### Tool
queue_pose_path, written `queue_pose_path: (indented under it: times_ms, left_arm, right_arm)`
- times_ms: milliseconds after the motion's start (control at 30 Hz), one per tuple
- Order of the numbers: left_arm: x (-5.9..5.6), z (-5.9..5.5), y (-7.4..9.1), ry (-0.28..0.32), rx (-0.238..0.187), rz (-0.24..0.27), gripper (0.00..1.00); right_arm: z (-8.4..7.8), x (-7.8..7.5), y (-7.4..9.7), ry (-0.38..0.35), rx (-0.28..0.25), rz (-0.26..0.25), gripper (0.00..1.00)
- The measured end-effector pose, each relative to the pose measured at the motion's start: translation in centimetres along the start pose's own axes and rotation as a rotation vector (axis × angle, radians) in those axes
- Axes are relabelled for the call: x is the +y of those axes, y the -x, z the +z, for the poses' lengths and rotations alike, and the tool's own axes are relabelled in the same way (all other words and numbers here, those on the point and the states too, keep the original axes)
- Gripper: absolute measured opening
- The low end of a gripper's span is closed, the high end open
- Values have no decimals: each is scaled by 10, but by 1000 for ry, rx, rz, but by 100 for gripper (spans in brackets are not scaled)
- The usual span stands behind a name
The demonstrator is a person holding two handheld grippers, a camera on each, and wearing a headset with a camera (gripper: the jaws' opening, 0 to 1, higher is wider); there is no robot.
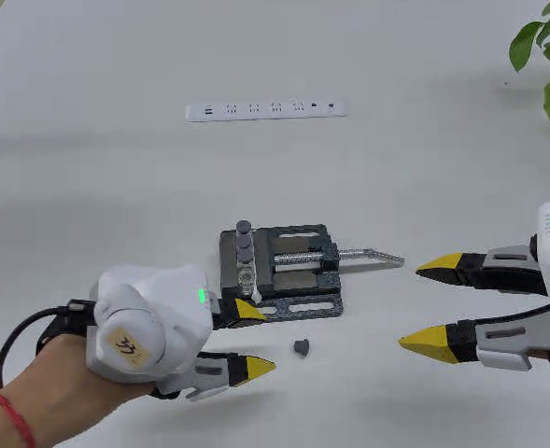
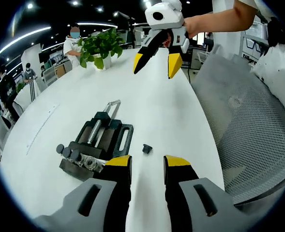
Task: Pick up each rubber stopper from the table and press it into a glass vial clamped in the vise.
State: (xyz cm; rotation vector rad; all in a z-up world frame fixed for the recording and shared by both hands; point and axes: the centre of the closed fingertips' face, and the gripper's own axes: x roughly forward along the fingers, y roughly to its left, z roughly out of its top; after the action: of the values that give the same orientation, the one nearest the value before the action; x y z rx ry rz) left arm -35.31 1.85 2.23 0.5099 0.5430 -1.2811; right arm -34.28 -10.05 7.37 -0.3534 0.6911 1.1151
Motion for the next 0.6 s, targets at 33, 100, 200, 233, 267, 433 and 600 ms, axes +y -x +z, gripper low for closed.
queue_pose_path:
  times_ms: [33,100,200,233,267,433,600]
  left_arm:
    - [0,-1,-3,-9,7,-4,21]
    - [1,-7,-8,-57,49,-14,19]
    - [-1,-7,-16,-71,52,-28,18]
    - [2,-11,-18,-91,72,-29,18]
    - [3,-14,-20,-110,87,-27,16]
    - [5,-16,-33,-132,107,-43,12]
    - [8,-16,-42,-137,112,-56,10]
  right_arm:
    - [0,1,0,-5,-3,-1,46]
    - [-2,1,1,-5,-4,-2,46]
    - [-3,1,3,-15,-11,-5,46]
    - [-3,1,3,-17,-13,-8,46]
    - [-3,0,4,-20,-13,-10,46]
    - [-5,-2,8,-33,-21,-22,45]
    - [-8,-3,11,-41,-23,-29,45]
